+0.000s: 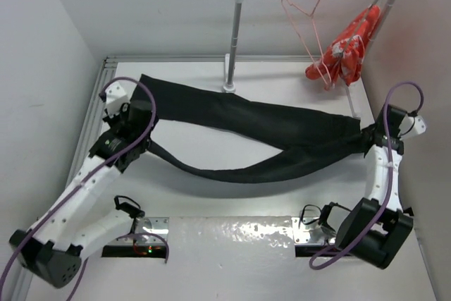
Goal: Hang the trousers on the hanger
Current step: Fold the trousers at the center of the board.
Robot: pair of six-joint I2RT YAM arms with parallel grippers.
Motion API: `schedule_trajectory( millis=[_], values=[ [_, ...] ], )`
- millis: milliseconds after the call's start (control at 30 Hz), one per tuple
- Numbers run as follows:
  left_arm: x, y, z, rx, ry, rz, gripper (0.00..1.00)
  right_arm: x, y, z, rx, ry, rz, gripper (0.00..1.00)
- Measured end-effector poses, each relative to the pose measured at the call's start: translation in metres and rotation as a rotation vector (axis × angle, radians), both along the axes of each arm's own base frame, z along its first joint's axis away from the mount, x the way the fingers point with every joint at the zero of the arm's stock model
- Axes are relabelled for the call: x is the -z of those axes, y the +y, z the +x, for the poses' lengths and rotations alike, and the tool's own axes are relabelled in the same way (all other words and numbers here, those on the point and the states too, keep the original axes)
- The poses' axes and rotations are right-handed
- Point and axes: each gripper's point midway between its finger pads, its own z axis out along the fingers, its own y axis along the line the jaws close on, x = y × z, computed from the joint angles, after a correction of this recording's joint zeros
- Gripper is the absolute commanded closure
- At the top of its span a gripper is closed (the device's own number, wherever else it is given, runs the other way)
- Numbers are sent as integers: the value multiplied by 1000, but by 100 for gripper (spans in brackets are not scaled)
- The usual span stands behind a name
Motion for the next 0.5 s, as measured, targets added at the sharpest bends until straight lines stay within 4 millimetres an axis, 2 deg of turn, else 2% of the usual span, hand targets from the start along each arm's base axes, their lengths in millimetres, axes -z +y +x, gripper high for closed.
schedule_trajectory(
  millis=[100,233,300,400,500],
  values=[
    [14,11,16,-37,66,-21,100,5,0,7,-21,13,13,100],
    [8,34,38,-113,70,-70,100,8,-2,21,-49,15,33,100],
    [7,39,50,-132,67,-86,100,11,-1,25,-60,13,42,100],
    [21,44,56,-134,90,-118,100,8,0,25,-64,-1,39,100],
    [34,58,58,-171,122,-141,100,5,2,24,-68,-25,29,100]
  ],
)
